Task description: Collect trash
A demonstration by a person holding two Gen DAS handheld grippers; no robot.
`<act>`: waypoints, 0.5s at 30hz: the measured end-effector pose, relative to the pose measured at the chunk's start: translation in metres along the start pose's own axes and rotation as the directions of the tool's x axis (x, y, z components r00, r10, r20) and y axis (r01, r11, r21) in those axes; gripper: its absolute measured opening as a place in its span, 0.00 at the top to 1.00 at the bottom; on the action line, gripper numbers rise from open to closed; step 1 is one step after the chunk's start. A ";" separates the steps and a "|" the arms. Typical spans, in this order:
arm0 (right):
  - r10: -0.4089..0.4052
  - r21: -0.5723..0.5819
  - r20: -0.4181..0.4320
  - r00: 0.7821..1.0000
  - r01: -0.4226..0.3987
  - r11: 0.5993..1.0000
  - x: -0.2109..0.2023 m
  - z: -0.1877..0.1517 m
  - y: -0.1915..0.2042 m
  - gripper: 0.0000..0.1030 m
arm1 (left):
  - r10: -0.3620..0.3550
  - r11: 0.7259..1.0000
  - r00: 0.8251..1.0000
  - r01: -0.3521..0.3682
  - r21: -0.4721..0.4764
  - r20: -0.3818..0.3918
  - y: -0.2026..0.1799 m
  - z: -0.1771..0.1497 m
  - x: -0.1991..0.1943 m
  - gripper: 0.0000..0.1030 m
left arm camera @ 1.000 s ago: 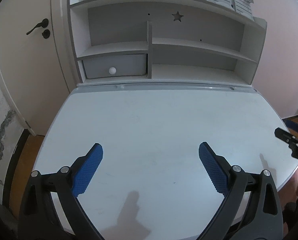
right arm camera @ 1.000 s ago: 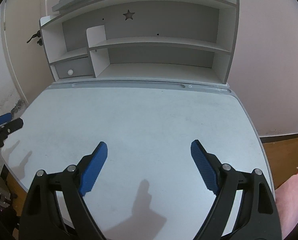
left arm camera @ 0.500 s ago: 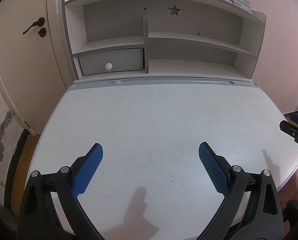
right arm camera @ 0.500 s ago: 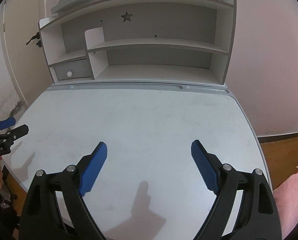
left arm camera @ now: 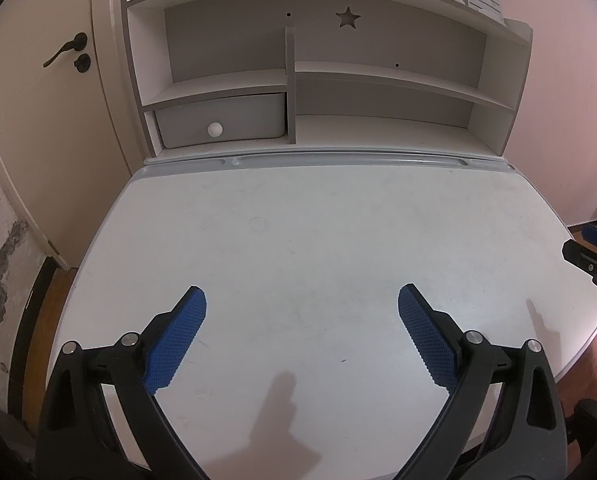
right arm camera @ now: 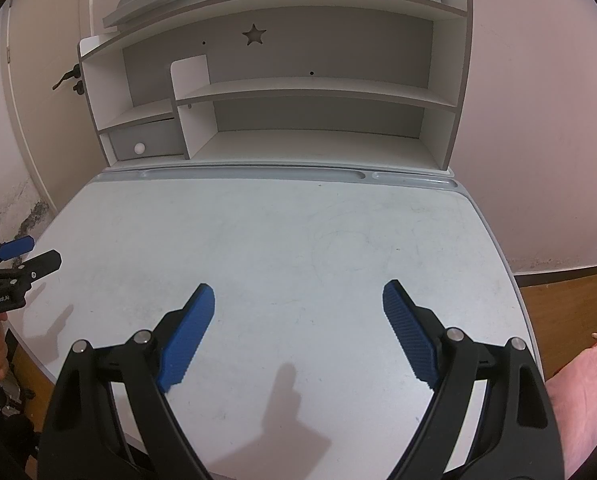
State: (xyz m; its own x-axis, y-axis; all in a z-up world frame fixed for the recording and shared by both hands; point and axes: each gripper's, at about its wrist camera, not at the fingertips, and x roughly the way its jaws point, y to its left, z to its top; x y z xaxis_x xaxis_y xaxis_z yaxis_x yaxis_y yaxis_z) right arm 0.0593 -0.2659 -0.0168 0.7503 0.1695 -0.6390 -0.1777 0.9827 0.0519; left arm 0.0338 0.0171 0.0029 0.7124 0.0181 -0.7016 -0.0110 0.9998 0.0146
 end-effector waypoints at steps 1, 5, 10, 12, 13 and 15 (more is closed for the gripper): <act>-0.001 0.000 0.000 1.000 0.001 1.000 0.000 0.000 0.000 0.19 | -0.001 1.000 1.000 0.001 0.001 0.000 -0.001 -0.001 0.000 0.09; -0.004 0.003 0.002 1.000 0.004 1.000 -0.001 -0.001 -0.001 0.19 | -0.002 1.000 1.000 0.002 0.008 0.000 -0.003 -0.001 0.000 0.09; -0.008 0.008 0.002 1.000 0.008 1.000 -0.002 -0.002 -0.003 0.19 | 0.009 1.000 1.000 -0.009 0.009 0.001 -0.003 -0.001 0.000 0.09; -0.006 0.009 0.000 1.000 0.006 1.000 -0.002 -0.002 -0.003 0.19 | 0.011 1.000 1.000 -0.011 0.012 0.002 -0.004 -0.001 0.000 0.09; -0.007 0.007 0.001 1.000 0.007 1.000 -0.002 -0.002 -0.003 0.19 | 0.013 1.000 1.000 -0.013 0.013 0.003 -0.004 -0.001 -0.001 0.09; -0.006 0.006 0.000 1.000 0.006 1.000 -0.001 -0.002 -0.003 0.19 | 0.014 1.000 1.000 -0.014 0.015 0.002 -0.004 -0.001 -0.001 0.09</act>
State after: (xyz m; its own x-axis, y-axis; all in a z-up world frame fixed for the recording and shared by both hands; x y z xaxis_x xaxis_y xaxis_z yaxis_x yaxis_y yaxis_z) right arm 0.0577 -0.2688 -0.0173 0.7511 0.1638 -0.6395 -0.1696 0.9841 0.0529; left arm 0.0325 0.0127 0.0022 0.7136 0.0316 -0.6998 -0.0102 0.9993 0.0348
